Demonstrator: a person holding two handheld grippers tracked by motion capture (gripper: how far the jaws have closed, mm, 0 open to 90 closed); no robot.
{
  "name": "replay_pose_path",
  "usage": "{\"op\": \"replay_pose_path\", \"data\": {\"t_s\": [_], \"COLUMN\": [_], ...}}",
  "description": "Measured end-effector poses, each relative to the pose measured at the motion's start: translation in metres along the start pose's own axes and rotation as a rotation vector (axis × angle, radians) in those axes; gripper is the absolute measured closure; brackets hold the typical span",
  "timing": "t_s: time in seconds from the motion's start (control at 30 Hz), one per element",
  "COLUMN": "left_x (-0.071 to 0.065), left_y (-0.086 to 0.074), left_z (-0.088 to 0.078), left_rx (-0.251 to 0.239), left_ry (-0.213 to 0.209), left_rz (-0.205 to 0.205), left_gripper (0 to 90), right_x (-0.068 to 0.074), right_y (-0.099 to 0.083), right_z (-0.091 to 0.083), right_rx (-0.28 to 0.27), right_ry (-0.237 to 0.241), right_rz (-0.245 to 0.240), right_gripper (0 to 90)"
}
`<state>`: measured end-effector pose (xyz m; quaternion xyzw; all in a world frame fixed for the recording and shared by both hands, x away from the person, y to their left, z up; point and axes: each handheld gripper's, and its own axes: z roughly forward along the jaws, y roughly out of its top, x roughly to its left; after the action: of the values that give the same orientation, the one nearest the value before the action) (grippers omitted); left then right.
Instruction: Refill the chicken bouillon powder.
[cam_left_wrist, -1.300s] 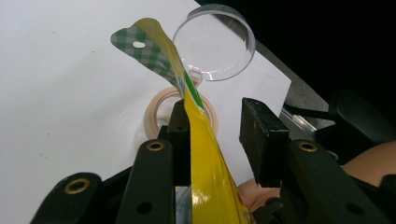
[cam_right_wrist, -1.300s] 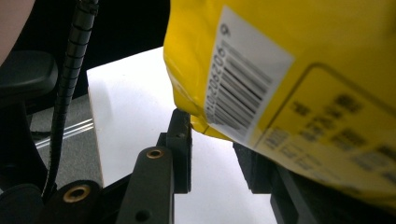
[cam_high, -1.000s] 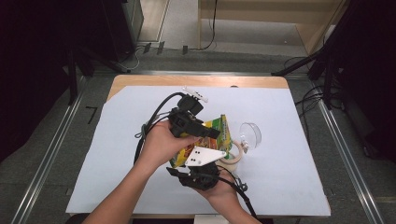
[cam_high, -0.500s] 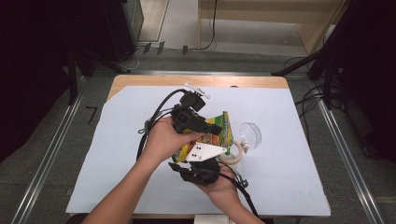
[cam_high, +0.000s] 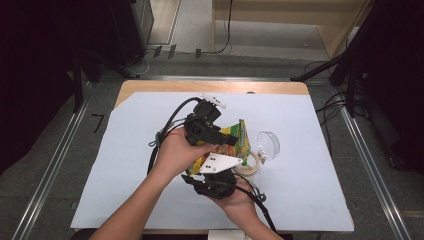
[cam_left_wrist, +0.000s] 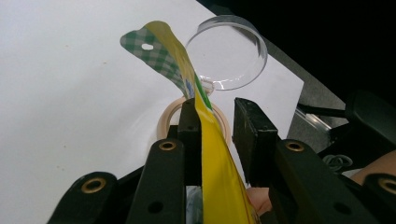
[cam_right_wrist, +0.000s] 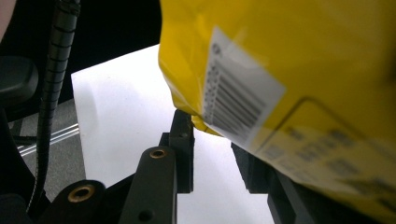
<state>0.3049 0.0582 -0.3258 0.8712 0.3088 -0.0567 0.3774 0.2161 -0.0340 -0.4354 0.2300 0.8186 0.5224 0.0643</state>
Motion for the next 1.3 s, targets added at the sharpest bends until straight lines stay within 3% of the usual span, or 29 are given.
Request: {"op": "replay_pose_path", "data": {"t_s": [0.3, 0.5, 0.67, 1.3], "left_x": [0.0042, 0.0074, 0.0075, 0.0038], "left_y": [0.0001, 0.0008, 0.0009, 0.0014], "left_z": [-0.0023, -0.0001, 0.0005, 0.0018], "left_rx": [-0.004, 0.002, 0.007, 0.004], "left_ry": [-0.013, -0.032, -0.038, 0.014], "left_rz": [-0.013, -0.036, -0.031, -0.051], "left_gripper": [72.3, 72.4, 72.4, 73.9], "right_x": [0.0015, 0.0009, 0.0022, 0.0011], "right_y": [0.0057, 0.0048, 0.0051, 0.0037], "right_z": [-0.0014, -0.0021, -0.0025, -0.0038], "right_rx": [0.006, 0.013, 0.007, 0.008], "right_ry": [0.003, 0.02, 0.011, -0.003], "right_rz": [-0.014, 0.02, 0.009, -0.008], "right_gripper": [71.5, 71.5, 71.6, 71.3]}}
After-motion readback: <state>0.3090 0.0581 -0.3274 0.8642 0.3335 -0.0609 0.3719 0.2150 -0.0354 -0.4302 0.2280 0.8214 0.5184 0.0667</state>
